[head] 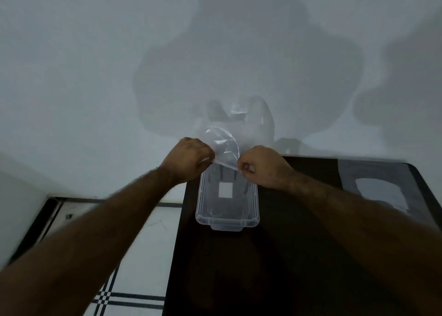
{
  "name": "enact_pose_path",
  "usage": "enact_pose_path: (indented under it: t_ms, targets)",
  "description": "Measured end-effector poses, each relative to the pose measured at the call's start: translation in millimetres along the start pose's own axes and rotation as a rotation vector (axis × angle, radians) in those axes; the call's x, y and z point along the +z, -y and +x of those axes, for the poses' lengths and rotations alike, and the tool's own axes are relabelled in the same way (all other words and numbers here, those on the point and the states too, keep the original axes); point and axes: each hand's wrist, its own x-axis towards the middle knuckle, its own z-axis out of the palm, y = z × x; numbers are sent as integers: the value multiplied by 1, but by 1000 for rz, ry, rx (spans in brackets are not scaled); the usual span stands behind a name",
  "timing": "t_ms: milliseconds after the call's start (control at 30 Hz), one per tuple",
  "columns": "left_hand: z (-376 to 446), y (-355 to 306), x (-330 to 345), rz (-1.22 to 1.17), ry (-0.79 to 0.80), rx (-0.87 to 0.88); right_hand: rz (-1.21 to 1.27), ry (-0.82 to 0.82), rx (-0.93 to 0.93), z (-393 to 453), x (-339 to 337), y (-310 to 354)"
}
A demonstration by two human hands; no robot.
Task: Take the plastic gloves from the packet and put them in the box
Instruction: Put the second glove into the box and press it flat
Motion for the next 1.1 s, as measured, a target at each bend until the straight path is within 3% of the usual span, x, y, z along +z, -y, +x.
enact_pose_path:
  t_ms: [133, 367, 533, 700, 900, 1100]
  targets:
    - [-12, 4, 35, 18, 120, 15, -47, 115, 17, 3, 31, -9]
    - [-14, 1, 83, 83, 315, 73, -144, 139, 5, -8, 79, -24]
    - [-7, -12, 104, 179, 447, 67, -245, 364, 75, -10, 92, -12]
    - [-6, -26, 112, 326, 569, 132, -344, 454, 14, -9, 96, -6]
    - [-4, -28, 112, 376, 659, 97, -412, 570, -90, -2, 104, 1]
    - [-5, -30, 114, 396, 683, 117, -343, 713, -74, 6, 111, 10]
